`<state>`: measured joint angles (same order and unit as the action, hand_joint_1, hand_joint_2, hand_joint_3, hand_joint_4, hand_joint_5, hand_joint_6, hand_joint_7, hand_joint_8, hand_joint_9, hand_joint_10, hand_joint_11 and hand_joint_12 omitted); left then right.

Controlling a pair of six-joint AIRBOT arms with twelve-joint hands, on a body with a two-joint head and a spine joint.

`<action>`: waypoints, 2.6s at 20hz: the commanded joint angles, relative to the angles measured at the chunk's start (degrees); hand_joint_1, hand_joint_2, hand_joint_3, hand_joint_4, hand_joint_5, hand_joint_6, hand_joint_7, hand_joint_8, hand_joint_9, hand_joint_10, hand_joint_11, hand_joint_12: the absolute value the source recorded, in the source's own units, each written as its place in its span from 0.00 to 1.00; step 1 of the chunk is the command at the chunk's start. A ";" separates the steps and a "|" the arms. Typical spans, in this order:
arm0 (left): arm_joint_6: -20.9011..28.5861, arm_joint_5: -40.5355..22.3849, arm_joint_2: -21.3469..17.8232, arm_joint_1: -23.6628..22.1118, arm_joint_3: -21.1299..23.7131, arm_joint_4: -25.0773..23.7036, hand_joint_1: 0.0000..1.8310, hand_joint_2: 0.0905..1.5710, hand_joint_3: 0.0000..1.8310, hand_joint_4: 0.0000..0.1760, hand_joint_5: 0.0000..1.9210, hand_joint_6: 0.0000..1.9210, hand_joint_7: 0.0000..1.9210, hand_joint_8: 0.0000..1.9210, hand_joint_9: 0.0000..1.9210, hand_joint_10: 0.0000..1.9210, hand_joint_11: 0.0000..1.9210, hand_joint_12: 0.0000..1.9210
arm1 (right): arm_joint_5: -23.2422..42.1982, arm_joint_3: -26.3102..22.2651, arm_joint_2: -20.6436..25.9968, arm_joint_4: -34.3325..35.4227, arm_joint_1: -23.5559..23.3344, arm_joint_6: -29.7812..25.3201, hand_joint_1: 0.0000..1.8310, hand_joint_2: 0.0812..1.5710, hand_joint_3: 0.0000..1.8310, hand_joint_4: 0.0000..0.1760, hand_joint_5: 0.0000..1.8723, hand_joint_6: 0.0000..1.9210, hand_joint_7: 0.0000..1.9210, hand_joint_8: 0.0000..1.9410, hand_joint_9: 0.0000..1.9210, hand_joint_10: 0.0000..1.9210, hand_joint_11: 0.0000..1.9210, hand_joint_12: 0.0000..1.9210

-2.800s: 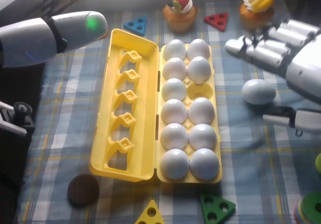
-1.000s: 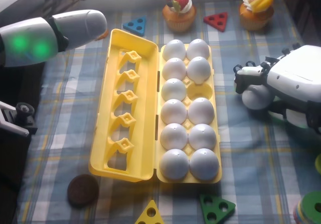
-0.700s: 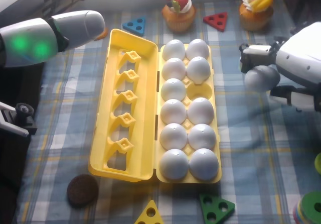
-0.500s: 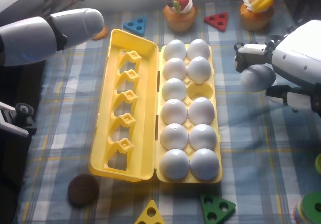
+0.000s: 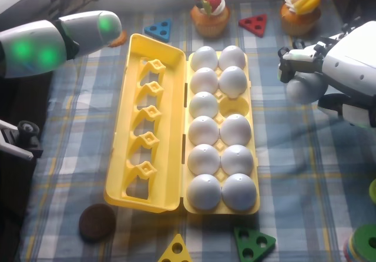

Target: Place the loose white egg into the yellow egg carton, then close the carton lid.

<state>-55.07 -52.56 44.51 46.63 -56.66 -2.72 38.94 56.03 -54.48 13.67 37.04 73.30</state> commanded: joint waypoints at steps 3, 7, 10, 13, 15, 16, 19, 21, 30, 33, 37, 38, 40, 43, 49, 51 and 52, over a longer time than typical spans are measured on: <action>0.39 -7.46 0.12 -0.37 -0.17 1.34 0.23 0.85 0.00 0.13 0.02 0.00 0.00 0.00 0.00 0.00 0.00 0.00 | 6.69 -0.43 0.60 -1.84 -1.22 0.05 0.73 0.80 0.01 0.00 0.30 0.72 0.35 0.81 0.39 0.88 0.49 1.00; 0.38 -7.67 0.10 -0.11 -0.15 1.63 0.20 0.84 0.00 0.27 0.01 0.00 0.00 0.00 0.00 0.00 0.00 0.00 | 6.61 -0.52 -0.10 -4.47 -3.76 -0.06 0.73 0.80 0.00 0.00 0.32 0.65 0.36 0.79 0.39 0.85 0.48 0.94; 0.38 -7.77 0.02 0.22 -0.16 1.92 0.22 0.84 0.00 0.20 0.02 0.00 0.00 0.00 0.00 0.00 0.00 0.00 | 5.73 -0.05 -1.48 -6.34 -5.95 -0.06 0.27 0.97 0.13 0.00 0.19 0.92 0.36 0.97 0.48 0.98 0.57 1.00; 0.37 -7.82 -0.02 0.47 -0.17 2.10 0.24 0.84 0.00 0.09 0.03 0.01 0.00 0.00 0.00 0.00 0.00 0.00 | 4.02 0.91 -3.80 -8.47 -8.32 -0.10 0.01 0.93 0.13 0.00 0.11 1.00 0.29 0.99 0.37 1.00 0.49 1.00; 0.37 -7.81 -0.07 0.47 -0.17 2.10 0.24 0.84 0.00 0.09 0.04 0.01 0.00 0.00 0.00 0.00 0.02 0.01 | 3.29 1.34 -4.77 -9.15 -8.63 -0.32 0.60 0.62 0.47 0.00 0.28 0.95 0.37 1.00 0.54 1.00 0.61 1.00; 0.37 -7.81 -0.07 0.47 -0.18 2.10 0.23 0.84 0.00 0.00 0.05 0.00 0.02 0.00 0.02 0.00 0.00 0.16 | 2.98 1.54 -5.16 -9.37 -8.77 -0.50 0.62 0.61 0.46 0.00 0.28 0.91 0.39 1.00 0.56 1.00 0.63 1.00; 0.37 -7.77 -0.04 0.47 -0.21 2.12 0.22 0.83 0.00 0.16 0.04 0.00 0.01 0.00 0.00 0.00 0.00 0.20 | 2.47 2.51 -6.40 -10.77 -9.05 -2.68 0.61 0.87 0.05 0.00 0.20 0.84 0.33 0.98 0.56 1.00 0.62 1.00; 0.37 -7.74 0.00 0.47 -0.26 2.13 0.24 0.83 0.00 0.09 0.05 0.00 0.01 0.00 0.01 0.00 0.00 0.22 | 1.86 3.11 -7.34 -10.88 -9.29 -2.75 0.61 0.75 0.26 0.00 0.19 0.92 0.36 0.97 0.57 0.96 0.62 0.99; 0.37 -8.15 0.00 0.59 -0.24 2.39 0.22 0.83 0.00 0.09 0.05 0.00 0.01 0.00 0.01 0.00 0.00 0.20 | 0.02 5.01 -8.13 -10.34 -9.77 -4.68 0.59 0.80 0.01 0.00 0.00 0.01 0.00 0.00 0.00 0.01 0.00 0.05; 0.37 -8.63 -0.15 0.93 -0.10 2.84 0.23 0.83 0.00 0.09 0.06 0.00 0.01 0.00 0.01 0.00 0.00 0.23 | 0.68 3.55 -5.64 -11.02 -9.77 -5.12 0.59 0.83 0.01 0.00 0.00 0.00 0.00 0.00 0.00 0.00 0.00 0.00; 0.37 -9.94 -0.91 2.02 0.59 3.76 0.22 0.83 0.00 0.12 0.05 0.00 0.01 0.00 0.02 0.00 0.00 0.21 | 4.71 -0.70 0.51 -12.10 -9.76 -5.12 0.46 0.82 0.00 0.00 0.00 0.00 0.00 0.00 0.00 0.00 0.00 0.00; 0.37 -10.32 -1.16 2.43 0.84 4.02 0.23 0.83 0.00 0.08 0.05 0.00 0.02 0.00 0.03 0.00 0.00 0.23 | 5.66 -1.78 1.87 -12.33 -9.75 -5.12 0.44 0.83 0.01 0.00 0.00 0.00 0.00 0.00 0.00 0.00 0.00 0.00; 0.56 -11.02 -1.58 3.36 1.23 4.66 0.23 0.84 0.00 0.09 0.02 0.00 0.00 0.00 0.02 0.00 0.00 0.23 | 7.17 -3.42 3.86 -12.63 -9.55 -4.85 0.24 0.76 0.00 0.53 0.00 0.00 0.00 0.00 0.00 0.00 0.00 0.27; 4.91 -11.77 -2.00 5.19 0.72 4.85 0.23 0.86 0.00 0.11 0.00 0.00 0.00 0.00 0.02 0.01 0.00 0.29 | 9.48 -6.49 7.77 -12.03 -7.04 -2.26 0.20 0.74 0.00 0.61 0.00 0.00 0.00 0.00 0.00 0.00 0.00 0.26; 15.06 -10.85 -2.02 9.18 -2.14 4.76 0.18 0.85 0.00 0.00 0.00 0.00 0.00 0.00 0.09 0.04 0.00 0.78 | 13.92 -11.51 15.02 -9.78 1.00 0.18 0.21 0.77 0.00 0.55 0.00 0.00 0.00 0.00 0.00 0.00 0.00 0.00; 19.64 -8.04 -1.75 9.83 -3.78 2.92 0.10 0.85 0.00 0.00 0.00 0.00 0.00 0.00 0.12 0.05 0.00 0.79 | 14.54 -13.20 16.82 -8.77 2.75 2.28 0.24 0.77 0.00 0.56 0.00 0.00 0.00 0.00 0.00 0.00 0.00 0.00; 20.81 -6.70 -1.73 9.89 -4.17 2.28 0.06 0.86 0.00 0.00 0.00 0.00 0.00 0.00 0.14 0.06 0.00 0.81 | 14.86 -13.92 17.36 -8.01 3.21 4.02 0.25 0.79 0.00 0.55 0.00 0.00 0.00 0.00 0.00 0.00 0.00 0.00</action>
<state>-34.63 -53.74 42.70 56.80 -60.77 -1.76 46.37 41.91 -37.43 5.63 40.86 77.34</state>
